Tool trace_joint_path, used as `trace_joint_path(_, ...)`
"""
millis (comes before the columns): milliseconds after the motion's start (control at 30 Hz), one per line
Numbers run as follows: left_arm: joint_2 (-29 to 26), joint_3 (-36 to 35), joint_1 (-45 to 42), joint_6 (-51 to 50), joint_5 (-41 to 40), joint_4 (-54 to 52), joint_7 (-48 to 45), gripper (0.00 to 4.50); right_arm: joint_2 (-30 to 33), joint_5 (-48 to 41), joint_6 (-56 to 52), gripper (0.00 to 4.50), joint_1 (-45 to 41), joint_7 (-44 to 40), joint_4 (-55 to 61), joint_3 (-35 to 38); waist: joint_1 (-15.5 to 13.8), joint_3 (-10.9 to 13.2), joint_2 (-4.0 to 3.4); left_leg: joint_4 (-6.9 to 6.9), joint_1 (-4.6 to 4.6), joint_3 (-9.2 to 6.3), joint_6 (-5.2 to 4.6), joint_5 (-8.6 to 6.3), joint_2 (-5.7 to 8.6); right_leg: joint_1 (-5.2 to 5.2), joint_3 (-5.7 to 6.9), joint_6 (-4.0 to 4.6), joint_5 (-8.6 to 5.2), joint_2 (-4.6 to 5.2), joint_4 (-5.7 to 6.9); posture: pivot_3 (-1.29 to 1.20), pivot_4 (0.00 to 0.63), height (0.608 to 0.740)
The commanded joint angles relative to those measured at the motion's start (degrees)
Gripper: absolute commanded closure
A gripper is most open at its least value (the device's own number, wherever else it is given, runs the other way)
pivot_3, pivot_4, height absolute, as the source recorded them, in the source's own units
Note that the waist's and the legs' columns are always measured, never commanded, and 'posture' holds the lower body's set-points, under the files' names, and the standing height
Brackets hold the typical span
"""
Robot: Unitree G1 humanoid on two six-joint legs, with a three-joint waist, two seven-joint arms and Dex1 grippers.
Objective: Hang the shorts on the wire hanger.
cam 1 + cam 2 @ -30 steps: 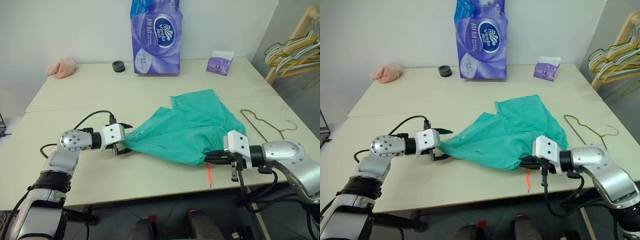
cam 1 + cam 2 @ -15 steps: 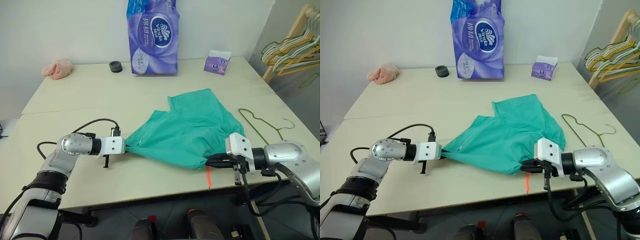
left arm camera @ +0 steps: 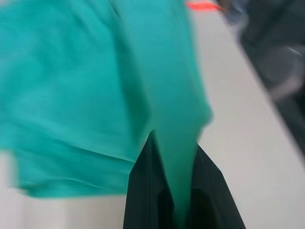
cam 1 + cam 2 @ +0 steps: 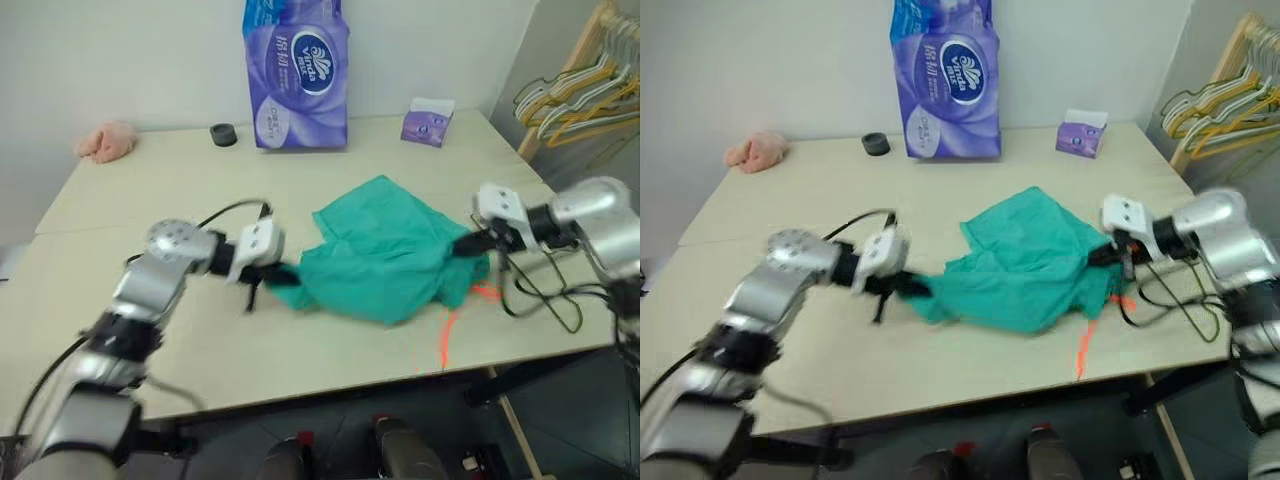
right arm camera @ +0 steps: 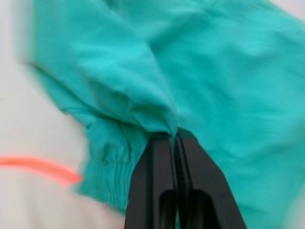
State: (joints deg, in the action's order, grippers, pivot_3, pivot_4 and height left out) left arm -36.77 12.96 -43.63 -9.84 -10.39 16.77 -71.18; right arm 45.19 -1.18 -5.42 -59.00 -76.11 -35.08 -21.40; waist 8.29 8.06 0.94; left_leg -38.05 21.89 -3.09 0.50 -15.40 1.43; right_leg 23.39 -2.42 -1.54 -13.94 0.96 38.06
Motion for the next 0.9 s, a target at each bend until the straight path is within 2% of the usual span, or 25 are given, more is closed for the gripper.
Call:
trace_joint_path(33,4.51,-4.12,-14.25,5.61,8.23,18.9,22.18,4.48,-6.21,12.56,16.89,4.5,-14.93,16.9,-20.45,-3.07,0.31,0.0,0.0,0.03,0.09,0.01,0.02,0.01,0.03,0.15,-0.02,0.01,0.02,0.07,0.05,-0.16,0.089,0.74)
trace_joint_path(100,5.25,-5.04,-23.21,11.42,12.01,30.42,33.47,4.48,-10.21,17.99,24.15,4.5,-21.84,27.64,-27.49,-5.04,0.84,-0.01,0.01,0.07,0.39,0.04,0.1,0.05,0.03,0.52,-0.05,0.01,0.03,0.12,0.12,-0.16,0.087,0.74)
trace_joint_path(200,1.65,-1.61,-33.87,24.61,21.21,40.69,45.73,4.48,-14.14,24.06,32.41,4.5,-29.96,45.58,-32.78,-5.73,2.27,-0.06,0.09,0.07,1.47,0.29,0.46,0.25,0.12,1.98,-0.3,-0.02,0.02,0.26,0.82,-0.16,0.088,0.74)
trace_joint_path(300,-4.18,5.47,-40.4,36.52,33.75,41.3,52.2,4.48,-14.35,26.14,39.96,4.5,-34.96,59.18,-33.5,-3.38,3.19,-0.06,0.07,0.12,2.22,0.33,0.59,0.32,0.14,2.8,-0.39,-0.02,0.02,0.27,0.95,-0.15,0.092,0.74)
trace_joint_path(367,-8.01,9.6,-43.05,41.23,41.17,40.02,54.55,4.48,-13.43,25.45,44.33,4.5,-35.61,62.3,-33.22,-1.37,3.17,-0.05,0.05,0.21,2.34,0.32,0.67,0.36,0.17,2.92,-0.46,-0.01,0.02,0.29,0.89,-0.15,0.097,0.74)
trace_joint_path(467,-11.55,11.34,-44.56,43.83,45.77,38.76,55.1,4.48,-12.02,24.4,50.57,4.5,-32.78,63.09,-32.37,0.7,2.83,-0.04,0.04,0.16,2.29,0.27,0.67,0.36,0.21,2.82,-0.49,-0.02,0.02,0.3,0.82,-0.15,0.106,0.74)
trace_joint_path(533,-12.86,10.64,-42.96,44.43,45.53,36.4,52.53,4.48,-11.76,21.97,53.93,4.5,-28.18,61.45,-31.08,2.75,2.6,-0.05,0.06,0.09,2.06,0.31,0.41,0.23,0.27,2.59,-0.42,-0.03,0.01,0.31,0.9,-0.14,0.109,0.74)
trace_joint_path(633,-14.4,9.55,-35.34,42.34,40.29,31.24,39.52,4.48,-12.13,18.63,58.22,4.5,-18.38,54.02,-26.93,3.26,2.27,-0.06,0.05,0.04,1.32,0.16,0.31,0.21,0.3,1.68,-0.25,-0.09,0.03,0.29,0.86,-0.15,0.113,0.74)
trace_joint_path(700,-16.28,8.69,-26.22,38.56,34.12,23.83,27.97,4.48,-12.6,13.78,58.83,4.5,-9.57,46.08,-21.5,2.91,2.46,-0.05,-0.02,0.1,0.66,0.17,0.15,0.12,0.31,0.93,-0.27,-0.23,-0.08,0.23,0.8,-0.14,0.115,0.74)
trace_joint_path(767,-18.87,7.78,-14.73,32.69,26.95,13.77,16.95,4.48,-12.01,9.86,58.08,4.5,-0.31,39.18,-14.32,1.71,2.83,-0.08,-0.08,0.06,0.4,0.17,0.04,0.06,0.3,0.71,-0.32,-0.37,-0.24,0.18,0.92,-0.14,0.116,0.74)
trace_joint_path(833,-21.72,6.14,-2.86,24.31,18.88,2.25,7.99,4.48,-11.05,7.84,55.94,4.5,7.41,35.44,-7.36,1.49,3.3,-0.08,-0.13,0.04,0.54,0.08,0.05,0.05,0.21,0.81,-0.31,-0.36,-0.26,0.2,0.96,-0.14,0.117,0.74)
trace_joint_path(900,-24.91,4.65,6.35,18.52,14.58,-5.87,1.99,4.48,-10.24,5.56,53.06,4.5,13.57,31.97,-0.61,1.39,3.6,-0.01,-0.17,-0.02,0.96,-0.07,0.12,0.08,0.14,1.13,-0.37,-0.35,-0.25,0.2,0.99,-0.14,0.117,0.74)
